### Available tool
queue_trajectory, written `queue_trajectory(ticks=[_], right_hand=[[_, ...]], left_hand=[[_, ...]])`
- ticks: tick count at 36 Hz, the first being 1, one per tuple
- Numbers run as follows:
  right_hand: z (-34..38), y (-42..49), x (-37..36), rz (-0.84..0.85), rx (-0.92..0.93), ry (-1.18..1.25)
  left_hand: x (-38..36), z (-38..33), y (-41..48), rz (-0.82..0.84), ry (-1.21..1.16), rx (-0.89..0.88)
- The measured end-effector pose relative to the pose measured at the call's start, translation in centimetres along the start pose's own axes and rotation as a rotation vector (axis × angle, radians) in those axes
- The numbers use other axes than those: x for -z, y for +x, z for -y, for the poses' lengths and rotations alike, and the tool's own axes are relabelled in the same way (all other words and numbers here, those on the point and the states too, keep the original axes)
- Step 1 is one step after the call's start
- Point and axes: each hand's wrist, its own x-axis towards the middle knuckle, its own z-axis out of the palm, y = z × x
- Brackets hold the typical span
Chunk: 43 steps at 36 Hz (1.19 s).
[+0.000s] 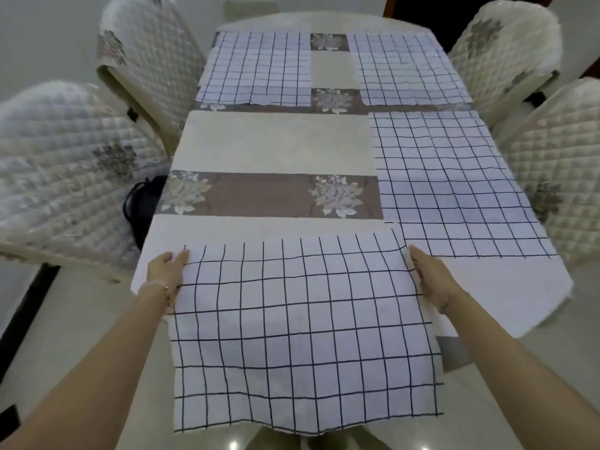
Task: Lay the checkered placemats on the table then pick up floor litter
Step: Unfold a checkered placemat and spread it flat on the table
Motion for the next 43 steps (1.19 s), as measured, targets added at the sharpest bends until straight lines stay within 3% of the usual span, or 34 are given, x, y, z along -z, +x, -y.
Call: queue_trajectory(ticks=[7,14,18,22,32,39,43], right_hand=[[-1.7,-1.5,0.8,-0.007,0.031,-0.055],[-3.9,-2.7,1.9,0.047,0.025,-0.126],[-5.7,-3.7,1.9,-0.002,0.079,-0.323],[-6.4,-4.6,1.2,-0.060,0.145,-0.301],[-5.5,-6.6,-0.6,-0.042,0.324,-0.239],[-0.5,-7.9,-3.9,-0.052,0.423,-0.172],[2.3,-8.2,-6.1,0.018,0.434,-0.140]], left_hand=[[2.1,1.8,-0.8,0.032,0.002,-0.055],[4.5,7.4,-5.7,0.228,-0.160,0.012],[5.1,9.9,-7.9,0.384,0.018,-0.033],[4.8,11.7,-9.3,0.402,0.102,-0.003],[5.7,10.0,-10.9,0.073,-0.197,-0.069],[8.1,8.3,-12.1,-0.195,-0.351,-0.169],[10.9,8.4,-12.9,-0.251,-0.512,-0.167]])
